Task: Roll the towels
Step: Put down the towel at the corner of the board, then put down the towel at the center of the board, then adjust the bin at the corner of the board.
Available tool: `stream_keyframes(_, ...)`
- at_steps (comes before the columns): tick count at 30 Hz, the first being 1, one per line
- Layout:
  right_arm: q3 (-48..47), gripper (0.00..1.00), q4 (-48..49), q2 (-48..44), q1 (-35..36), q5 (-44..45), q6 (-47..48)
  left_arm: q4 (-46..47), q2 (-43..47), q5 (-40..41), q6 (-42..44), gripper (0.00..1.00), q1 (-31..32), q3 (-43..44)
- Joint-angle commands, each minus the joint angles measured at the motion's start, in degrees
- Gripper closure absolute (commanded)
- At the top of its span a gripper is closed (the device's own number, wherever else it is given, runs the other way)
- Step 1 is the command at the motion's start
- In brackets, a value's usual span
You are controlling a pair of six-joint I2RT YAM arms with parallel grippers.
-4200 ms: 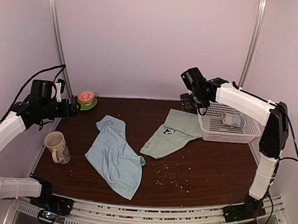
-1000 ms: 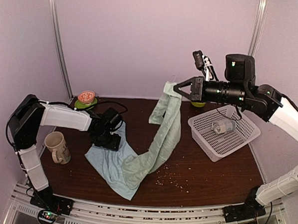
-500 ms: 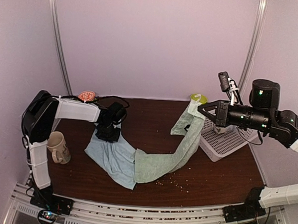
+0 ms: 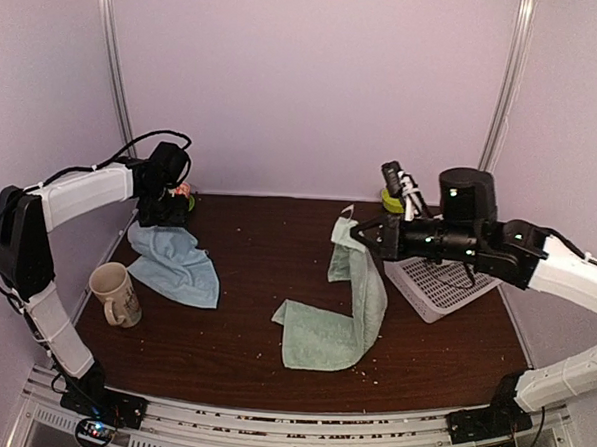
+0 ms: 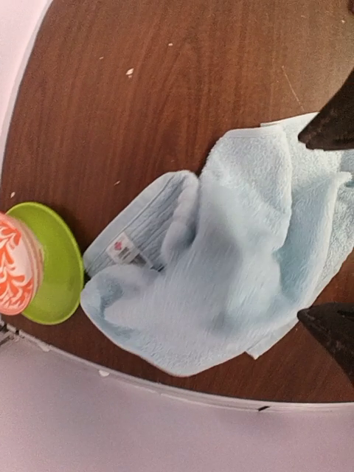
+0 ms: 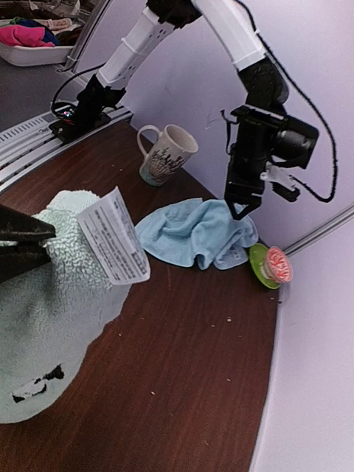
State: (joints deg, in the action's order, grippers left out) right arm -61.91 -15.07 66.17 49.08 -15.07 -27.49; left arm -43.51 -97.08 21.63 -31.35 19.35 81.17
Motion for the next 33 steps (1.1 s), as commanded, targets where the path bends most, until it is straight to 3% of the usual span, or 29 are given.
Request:
stream_keyframes(1,-1.66,1.00,3.18,10.30,3.10,-0.31,-1.53,1.03,2.40,-6.57,1.09,0.24,1.86,-3.53)
stream_keyframes(5,-3.40,0.97,-1.07,17.60,5.38,1.24,-0.57,1.92,6.15,-7.45,1.78,0.18,7.15,-4.72)
stream_keyframes(9,-2.47,0.19,-7.30,16.98,6.21,5.50,0.29,3.52,9.14,-7.79,1.43,0.13,11.86,-7.60)
stream_keyframes(11,-0.32,0.02,-7.98,13.49,5.59,8.32,-0.24,4.95,10.44,-8.50,0.86,0.12,13.00,-9.52)
stream_keyframes(12,0.34,0.00,-8.88,11.84,5.06,9.18,-0.72,5.71,11.06,-9.00,0.58,0.12,13.41,-10.48)
stream_keyframes(15,4.53,0.02,-10.68,7.16,2.65,12.81,-3.59,8.33,13.11,-9.65,-0.12,0.12,14.27,-13.38)
stream_keyframes(17,8.27,0.09,-10.72,5.33,1.32,14.15,-4.66,9.77,14.12,-9.55,-0.66,0.12,14.55,-14.94)
stream_keyframes(22,13.78,0.43,-12.98,6.85,1.25,19.11,-7.84,11.08,15.04,-9.90,-1.88,0.13,14.65,-17.41)
stream_keyframes(25,14.43,0.55,-12.97,9.71,1.20,20.54,-8.98,11.63,15.19,-10.45,-1.92,0.15,14.86,-18.60)
stream_keyframes(33,10.85,0.54,-12.13,19.69,-2.58,30.07,-12.86,12.13,15.87,-10.42,-3.15,0.16,15.06,-21.61)
